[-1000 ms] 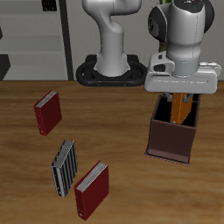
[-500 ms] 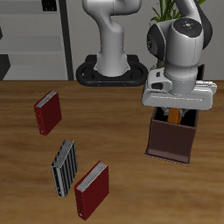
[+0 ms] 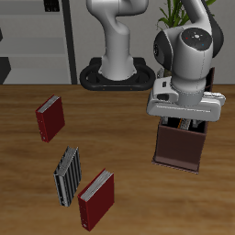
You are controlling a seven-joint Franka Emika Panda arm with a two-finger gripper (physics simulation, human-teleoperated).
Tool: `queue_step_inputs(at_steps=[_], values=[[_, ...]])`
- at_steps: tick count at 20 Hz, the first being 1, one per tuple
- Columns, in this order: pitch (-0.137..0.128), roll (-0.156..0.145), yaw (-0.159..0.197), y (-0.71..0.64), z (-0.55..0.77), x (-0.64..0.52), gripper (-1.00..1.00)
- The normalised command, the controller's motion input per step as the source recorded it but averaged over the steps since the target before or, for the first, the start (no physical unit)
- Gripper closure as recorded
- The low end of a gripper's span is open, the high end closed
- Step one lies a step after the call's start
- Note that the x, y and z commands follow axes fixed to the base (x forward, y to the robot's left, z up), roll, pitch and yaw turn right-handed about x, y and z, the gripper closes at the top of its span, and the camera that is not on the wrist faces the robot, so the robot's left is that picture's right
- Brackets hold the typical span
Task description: Place the orange book into the left desk caddy's right compartment
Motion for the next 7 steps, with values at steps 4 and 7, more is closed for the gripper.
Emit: queue_step_inputs(at_steps=[4,7], values=[[-0.034,0.027,0.015,0.04,0.24,-0.17,-1.0],[0.002,0.026,-0.009,0.05,0.14,-0.13,-1.0]])
